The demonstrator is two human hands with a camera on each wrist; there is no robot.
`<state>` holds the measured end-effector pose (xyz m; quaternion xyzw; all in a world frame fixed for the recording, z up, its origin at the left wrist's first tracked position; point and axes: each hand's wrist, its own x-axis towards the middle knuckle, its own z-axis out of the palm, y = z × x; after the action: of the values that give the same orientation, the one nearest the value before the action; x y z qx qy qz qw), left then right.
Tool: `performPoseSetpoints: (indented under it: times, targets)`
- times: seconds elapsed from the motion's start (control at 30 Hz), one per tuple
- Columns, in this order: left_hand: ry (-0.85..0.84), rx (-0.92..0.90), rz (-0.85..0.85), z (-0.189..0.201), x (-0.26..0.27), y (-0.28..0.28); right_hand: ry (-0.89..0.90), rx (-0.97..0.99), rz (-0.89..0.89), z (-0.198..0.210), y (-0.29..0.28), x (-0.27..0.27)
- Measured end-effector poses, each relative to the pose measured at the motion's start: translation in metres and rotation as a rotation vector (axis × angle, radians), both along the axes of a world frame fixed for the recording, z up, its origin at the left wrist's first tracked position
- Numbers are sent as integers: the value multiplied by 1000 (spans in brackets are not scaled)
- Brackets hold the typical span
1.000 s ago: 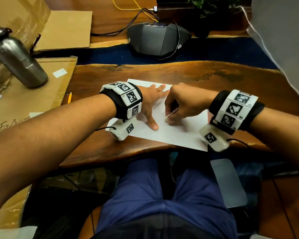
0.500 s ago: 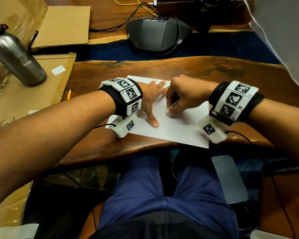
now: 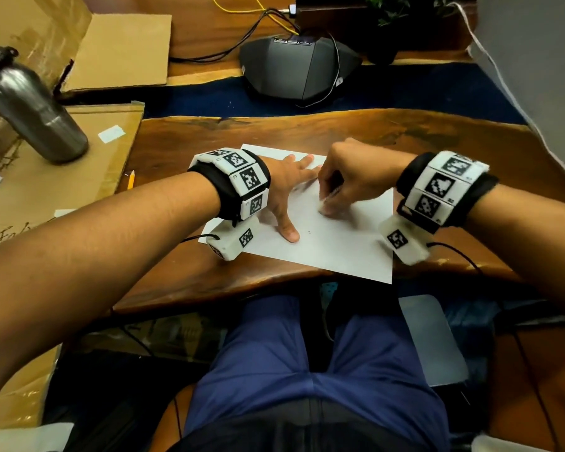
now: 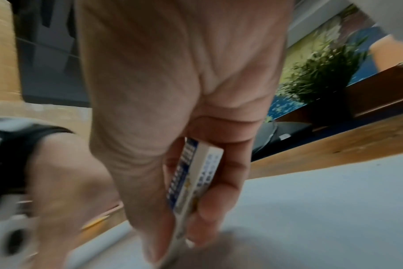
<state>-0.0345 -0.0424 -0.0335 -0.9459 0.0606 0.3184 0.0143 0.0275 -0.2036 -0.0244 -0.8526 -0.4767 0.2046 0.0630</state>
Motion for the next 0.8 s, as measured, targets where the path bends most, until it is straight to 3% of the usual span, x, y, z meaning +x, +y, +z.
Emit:
performPoseSetpoints:
  times: [0.13, 0.2, 0.33, 0.4, 0.6, 0.8]
  targets:
    - [-13, 19, -13, 0, -1, 0, -163, 142, -170, -3, 3, 32]
    - [-16, 22, -10, 1, -1, 0, -184, 145, -155, -5, 3, 26]
    - [1, 14, -8, 1, 2, -1, -44, 33, 24, -4, 0, -6]
    - [9, 24, -9, 0, 2, -1, 1, 6, 17, -2, 0, 0]
    - [0, 32, -13, -1, 3, 0, -123, 179, -174, -8, 0, 35]
    - [14, 21, -8, -2, 5, 1, 34, -22, 18, -3, -2, 0]
